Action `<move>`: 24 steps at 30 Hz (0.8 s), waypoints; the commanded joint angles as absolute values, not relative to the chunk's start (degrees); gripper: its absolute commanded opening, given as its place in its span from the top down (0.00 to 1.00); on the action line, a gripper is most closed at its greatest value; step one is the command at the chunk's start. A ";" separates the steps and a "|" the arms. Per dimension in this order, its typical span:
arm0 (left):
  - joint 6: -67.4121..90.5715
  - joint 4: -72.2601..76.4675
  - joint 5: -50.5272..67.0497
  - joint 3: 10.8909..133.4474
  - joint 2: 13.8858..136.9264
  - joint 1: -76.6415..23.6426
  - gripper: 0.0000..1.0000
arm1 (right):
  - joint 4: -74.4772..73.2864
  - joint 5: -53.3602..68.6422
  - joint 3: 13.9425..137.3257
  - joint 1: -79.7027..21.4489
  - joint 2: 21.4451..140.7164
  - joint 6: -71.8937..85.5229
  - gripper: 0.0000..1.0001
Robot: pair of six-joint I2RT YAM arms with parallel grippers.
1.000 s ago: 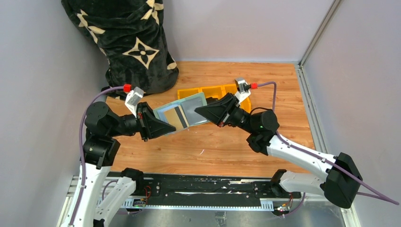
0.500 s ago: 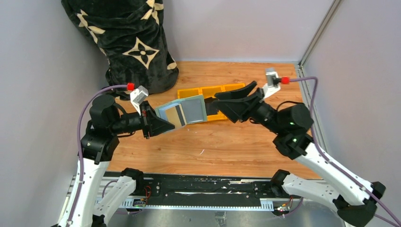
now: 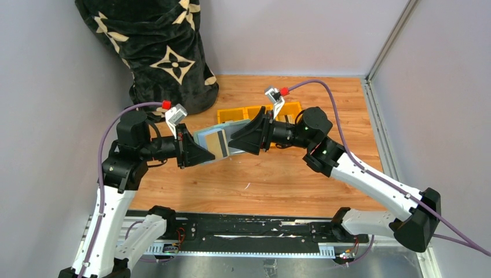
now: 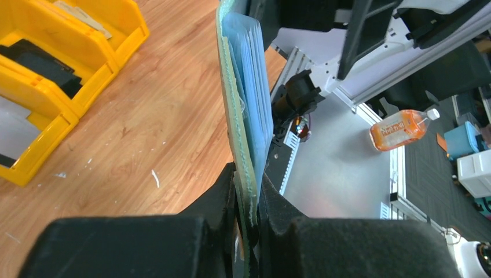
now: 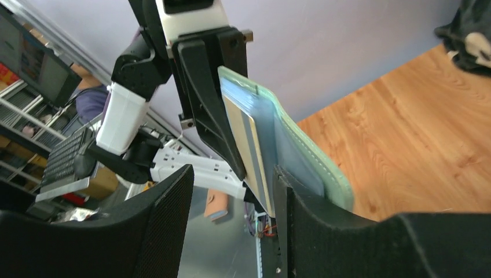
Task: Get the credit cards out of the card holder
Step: Remove the credit card from the card holder.
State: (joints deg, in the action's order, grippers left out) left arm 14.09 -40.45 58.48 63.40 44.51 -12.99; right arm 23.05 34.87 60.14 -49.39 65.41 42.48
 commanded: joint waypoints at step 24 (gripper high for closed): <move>18.71 -35.73 67.10 64.61 44.97 -13.36 0.90 | 56.08 47.87 54.28 -51.46 76.72 61.74 0.71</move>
State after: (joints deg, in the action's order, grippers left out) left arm 16.80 -39.51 64.40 63.90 44.07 -12.91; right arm 44.91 45.41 55.09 -49.47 73.65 55.29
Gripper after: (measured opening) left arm 0.130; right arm 0.312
